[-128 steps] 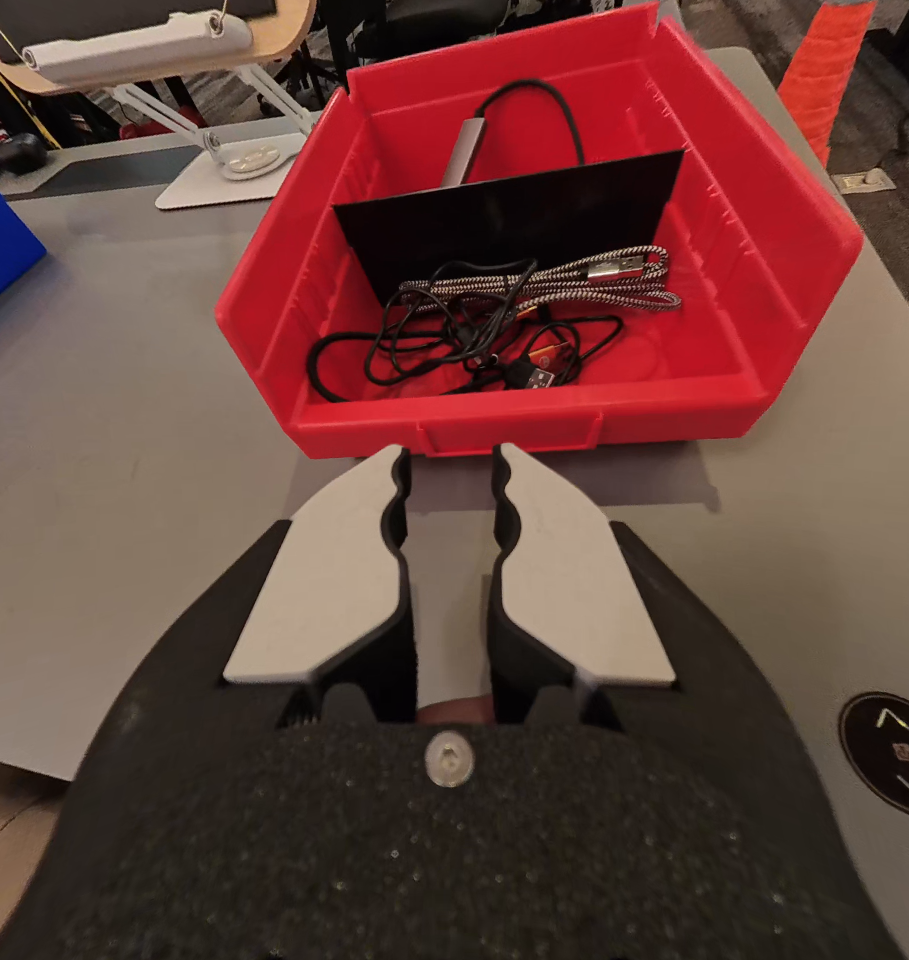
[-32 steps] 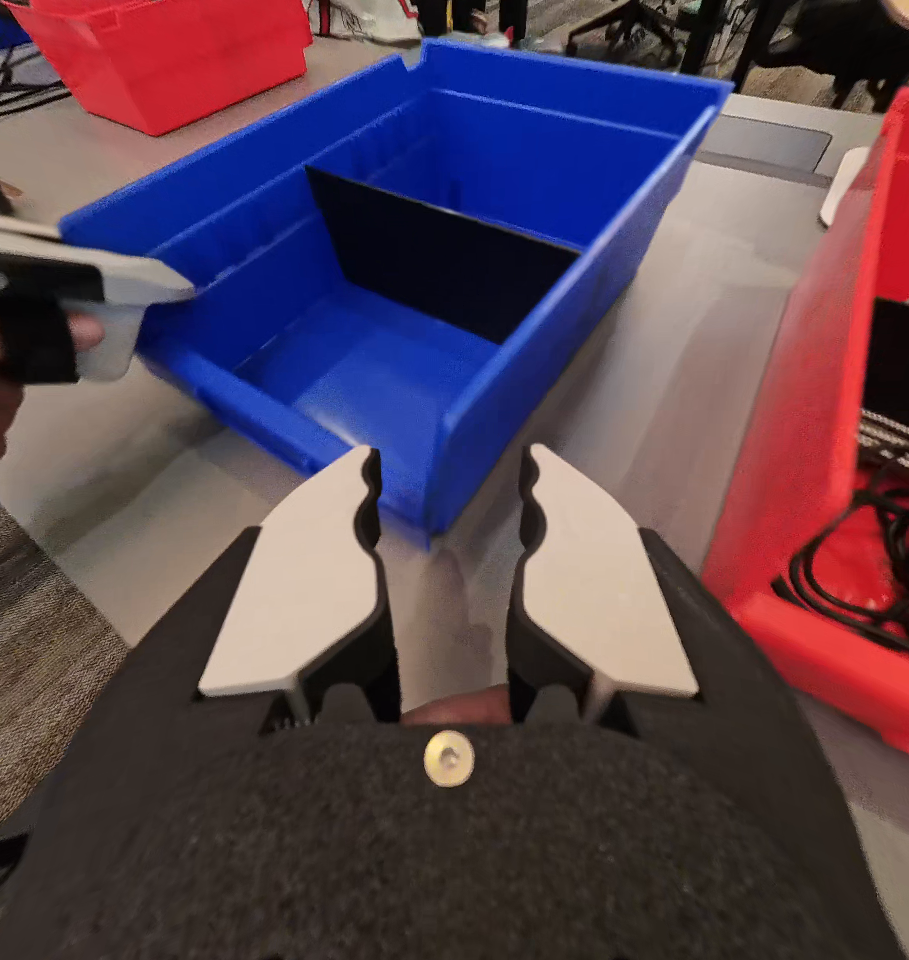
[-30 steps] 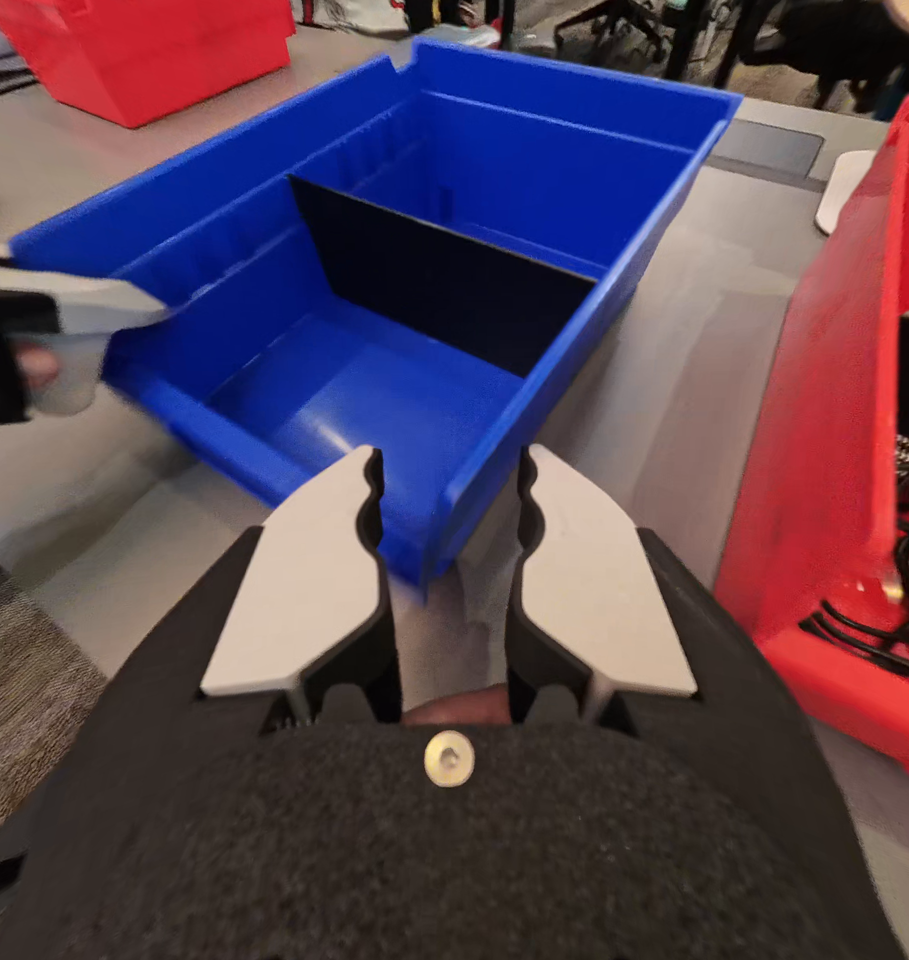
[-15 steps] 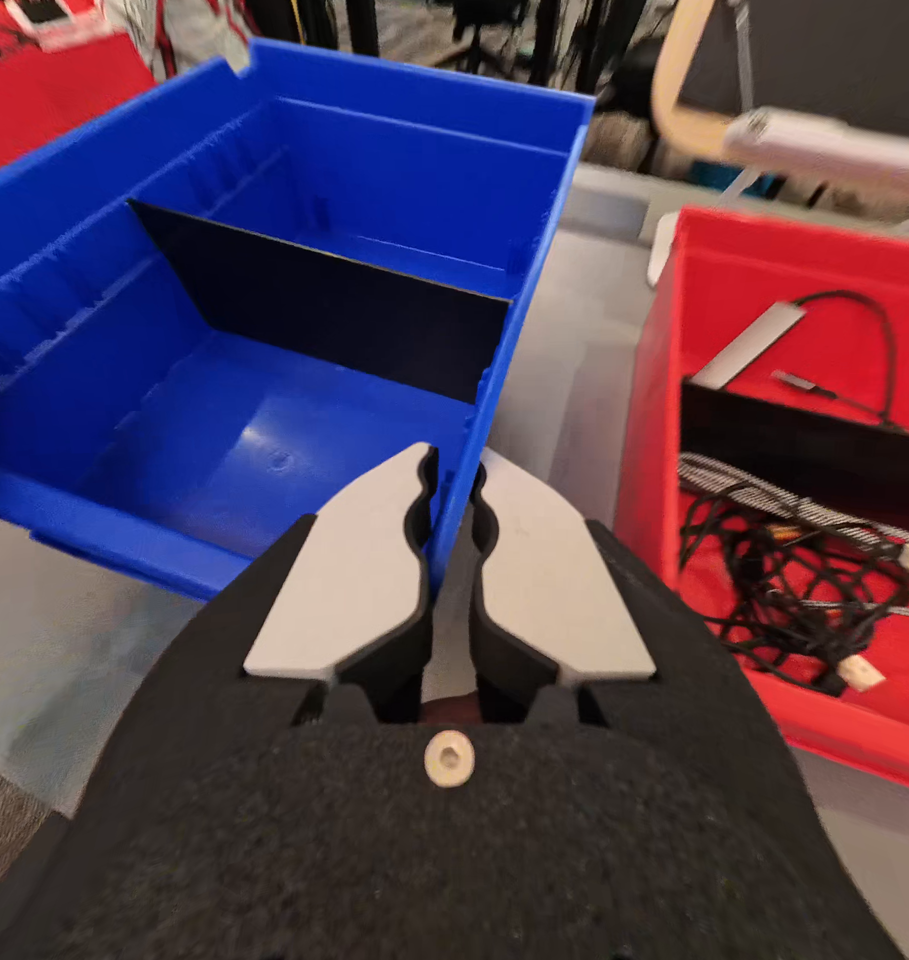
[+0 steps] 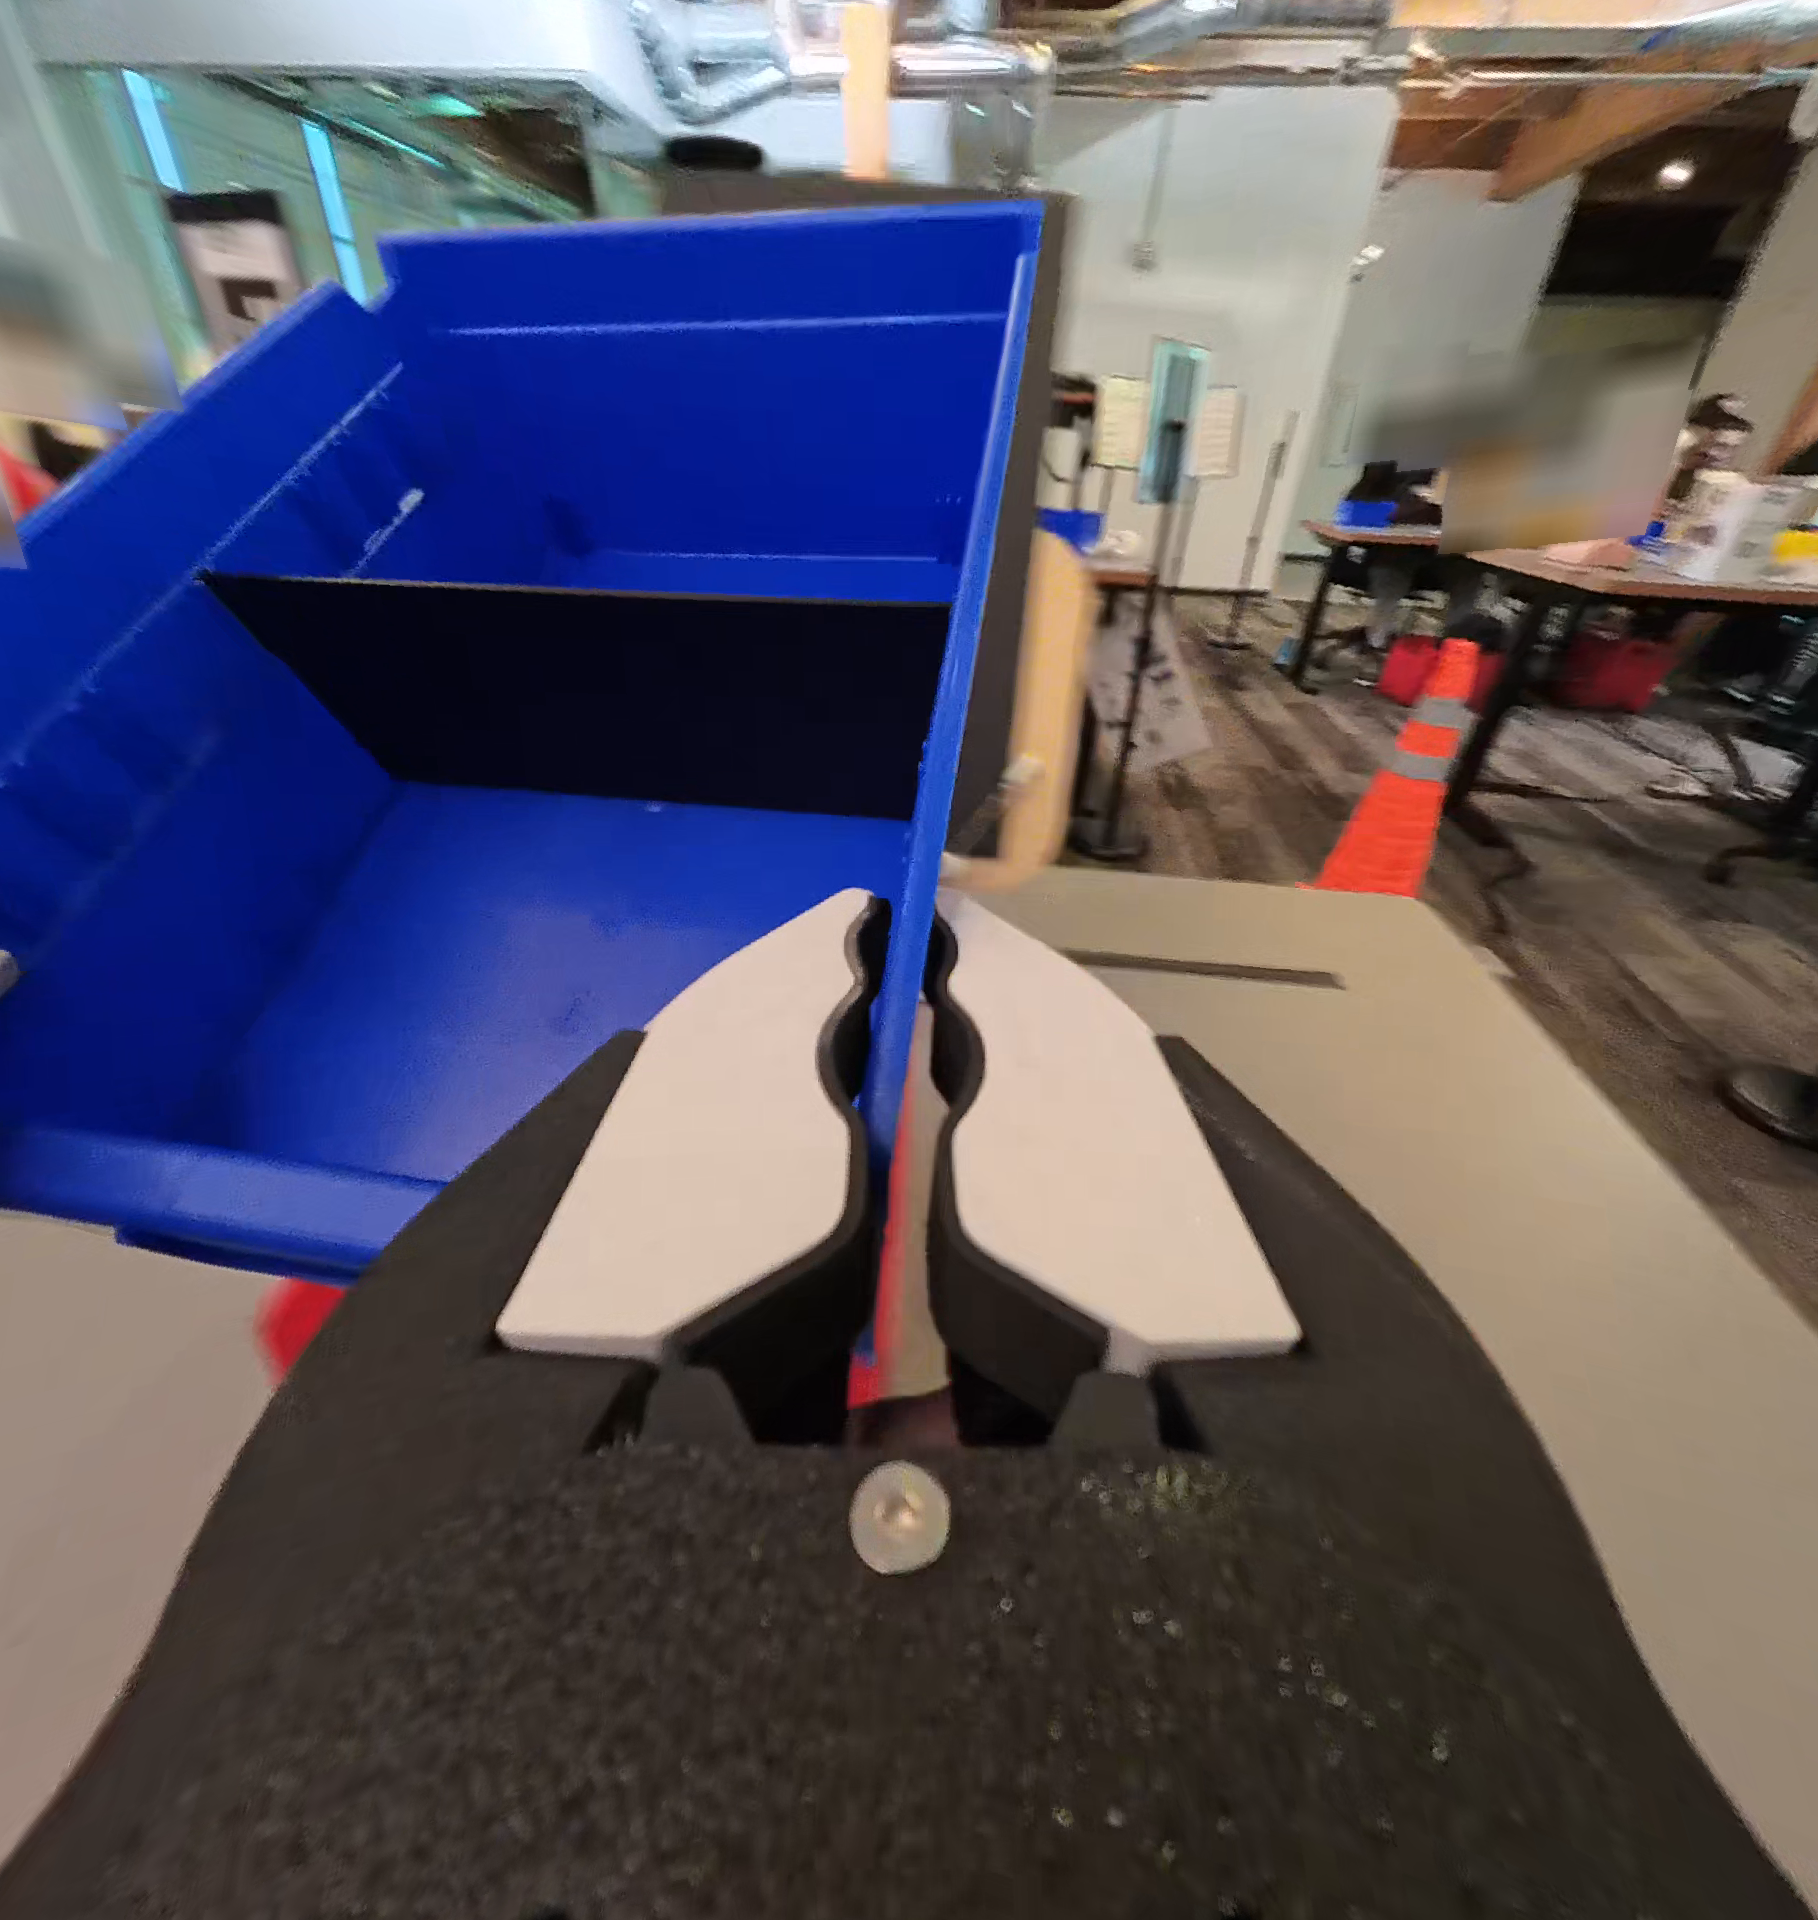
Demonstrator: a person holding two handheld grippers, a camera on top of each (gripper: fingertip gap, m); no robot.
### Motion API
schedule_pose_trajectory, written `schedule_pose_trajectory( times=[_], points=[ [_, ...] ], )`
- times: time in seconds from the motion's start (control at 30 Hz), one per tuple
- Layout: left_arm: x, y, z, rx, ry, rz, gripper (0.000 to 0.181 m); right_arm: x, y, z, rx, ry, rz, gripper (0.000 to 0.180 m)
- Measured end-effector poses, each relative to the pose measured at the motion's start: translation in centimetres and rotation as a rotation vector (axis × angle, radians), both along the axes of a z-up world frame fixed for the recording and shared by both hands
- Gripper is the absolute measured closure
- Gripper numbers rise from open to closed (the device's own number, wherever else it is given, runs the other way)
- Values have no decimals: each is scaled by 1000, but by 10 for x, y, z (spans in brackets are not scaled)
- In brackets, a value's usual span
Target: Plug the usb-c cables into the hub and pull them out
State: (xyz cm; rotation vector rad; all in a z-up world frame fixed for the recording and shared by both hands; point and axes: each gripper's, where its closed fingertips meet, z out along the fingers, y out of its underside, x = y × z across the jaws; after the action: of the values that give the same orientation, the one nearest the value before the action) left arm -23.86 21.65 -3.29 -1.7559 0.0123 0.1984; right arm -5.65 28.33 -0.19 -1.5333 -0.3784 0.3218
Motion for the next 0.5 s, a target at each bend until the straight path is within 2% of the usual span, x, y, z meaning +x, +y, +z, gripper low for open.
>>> schedule_pose_trajectory(
  times=[0.13, 0.27, 0.37, 0.5],
  points=[
    [126, 66, -48, -90, -10, -118, 177, 130, 53, -51, -116, -39, -153, 176],
    [213, 114, -114, -211, -51, -135, 177, 215, 106, -118, -293, -60, -163, 175],
    [245, 138, -159, -313, -87, -131, 177, 244, 132, -161, -388, -34, -143, 175],
    [248, 157, -184, -367, -82, -102, 177, 247, 156, -196, -460, 11, -78, 175]
  ],
)
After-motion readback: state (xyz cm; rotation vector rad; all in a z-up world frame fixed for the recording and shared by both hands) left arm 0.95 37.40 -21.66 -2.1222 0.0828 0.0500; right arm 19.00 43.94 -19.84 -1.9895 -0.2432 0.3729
